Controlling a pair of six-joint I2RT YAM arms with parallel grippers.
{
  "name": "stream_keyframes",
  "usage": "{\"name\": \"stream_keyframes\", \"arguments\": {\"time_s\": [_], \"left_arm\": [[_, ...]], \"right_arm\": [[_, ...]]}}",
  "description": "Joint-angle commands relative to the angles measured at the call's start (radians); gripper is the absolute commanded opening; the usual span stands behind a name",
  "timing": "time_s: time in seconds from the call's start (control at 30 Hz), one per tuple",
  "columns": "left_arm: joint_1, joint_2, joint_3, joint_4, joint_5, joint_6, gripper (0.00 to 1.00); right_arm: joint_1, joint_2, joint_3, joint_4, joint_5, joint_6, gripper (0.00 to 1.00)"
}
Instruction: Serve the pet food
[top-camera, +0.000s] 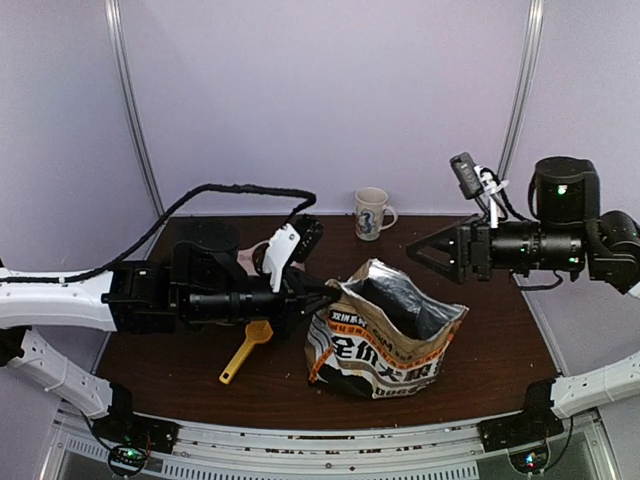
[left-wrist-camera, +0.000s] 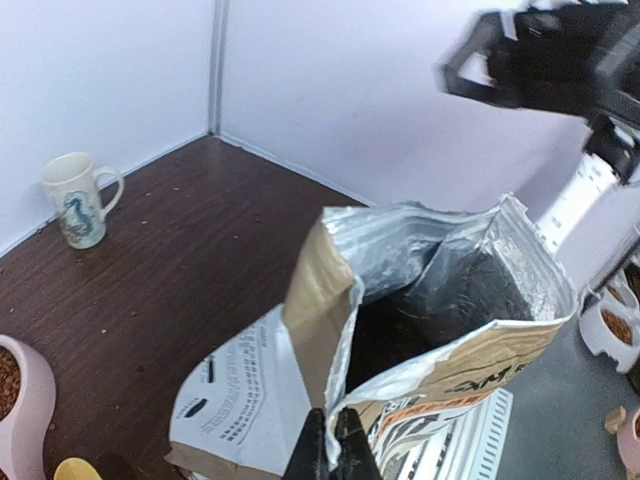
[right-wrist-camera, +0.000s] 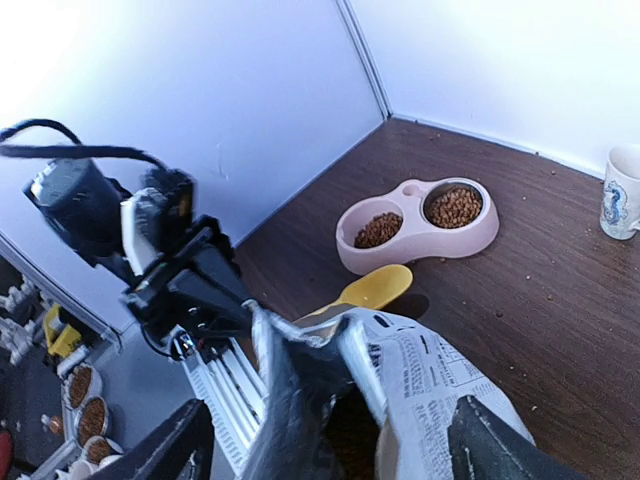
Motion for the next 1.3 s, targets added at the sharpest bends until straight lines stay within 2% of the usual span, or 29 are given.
{"name": "stream_keyframes", "arguments": {"time_s": [0.0,0.17,0.3,0.53,0.7,0.8,0.9,1.0,1.1,1.27], "left_arm": [[0.105,-0.032,0.099,-0.002,-0.072,-0.206,0.0],[0.149,0.019,0.215,-0.109,-0.077,-0.244,0.0],[0.158,0.042,0.254,-0.14,-0.058,-0.248,0.0],[0.163,0.019,0.232,-0.165,-0.085,-0.273,0.0],[0.163,-0.019,0.202,-0.164,-0.081,-0.273,0.0],[0.162,-0.036,0.17,-0.108,0.026,-0.236,0.0],[0.142,-0.029,0.16,-0.054,0.165,-0.188,0.0],[0.071,0.001,0.19,-0.052,0.225,-0.122,0.0],[0.025,0.055,0.227,-0.021,0.263,-0.117,0.0],[-0.017,0.179,0.291,0.119,0.306,-0.176,0.0]], "right_arm": [[0.009,-0.125,-0.052,0.016,0.022,0.046,0.84],[0.038,-0.274,-0.285,0.273,-0.192,0.147,0.83],[0.09,-0.312,-0.394,0.338,-0.249,0.166,0.79],[0.139,-0.236,-0.608,0.356,-0.125,0.187,0.69],[0.138,-0.204,-0.714,0.337,0.16,0.225,0.66],[0.119,-0.18,-0.721,0.34,0.287,0.227,0.66],[0.05,-0.129,-0.718,0.374,0.326,0.205,0.66],[-0.065,-0.054,-0.707,0.473,0.284,0.165,0.65],[-0.146,0.044,-0.651,0.586,0.202,0.105,0.65],[-0.176,0.258,-0.451,0.576,0.131,0.024,0.63]]}}
